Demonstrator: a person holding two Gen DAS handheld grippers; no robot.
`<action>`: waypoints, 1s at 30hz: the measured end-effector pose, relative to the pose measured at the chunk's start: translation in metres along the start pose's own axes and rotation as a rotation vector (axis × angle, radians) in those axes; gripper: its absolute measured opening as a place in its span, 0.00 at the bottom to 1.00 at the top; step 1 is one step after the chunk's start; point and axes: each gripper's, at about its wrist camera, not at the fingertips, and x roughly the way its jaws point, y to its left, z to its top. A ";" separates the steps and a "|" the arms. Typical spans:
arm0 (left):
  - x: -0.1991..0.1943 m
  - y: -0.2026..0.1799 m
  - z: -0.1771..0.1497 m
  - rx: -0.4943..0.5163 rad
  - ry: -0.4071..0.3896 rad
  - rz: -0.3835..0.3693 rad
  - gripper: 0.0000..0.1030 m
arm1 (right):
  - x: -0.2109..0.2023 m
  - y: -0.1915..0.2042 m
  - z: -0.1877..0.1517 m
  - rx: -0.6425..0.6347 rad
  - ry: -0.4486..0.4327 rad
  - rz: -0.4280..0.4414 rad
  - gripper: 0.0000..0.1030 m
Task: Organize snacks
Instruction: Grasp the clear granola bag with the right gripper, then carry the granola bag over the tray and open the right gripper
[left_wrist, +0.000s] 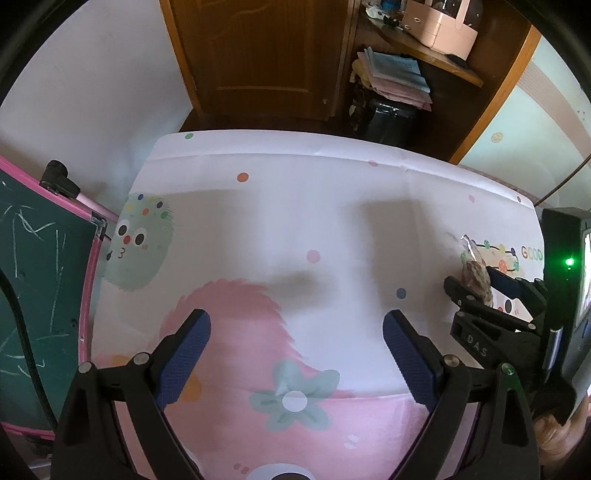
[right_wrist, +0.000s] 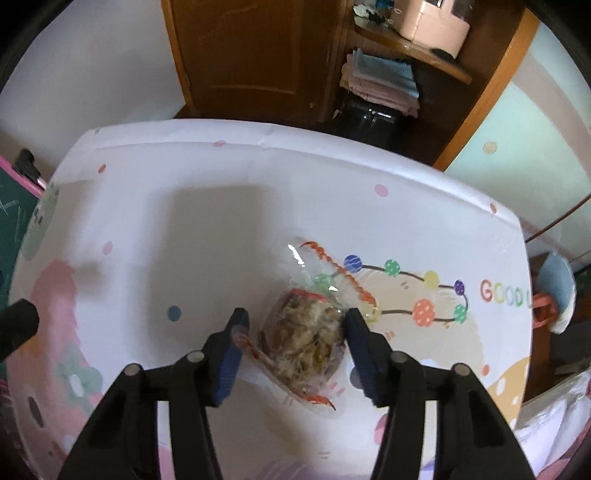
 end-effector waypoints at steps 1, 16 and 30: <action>-0.001 0.000 0.000 0.001 0.001 -0.001 0.91 | -0.001 0.000 0.000 -0.002 -0.001 -0.012 0.46; -0.055 -0.024 -0.023 0.087 -0.062 -0.045 0.91 | -0.068 -0.031 -0.019 0.119 -0.040 0.119 0.41; -0.180 -0.031 -0.091 0.151 -0.172 -0.057 0.91 | -0.226 -0.038 -0.087 0.109 -0.190 0.215 0.41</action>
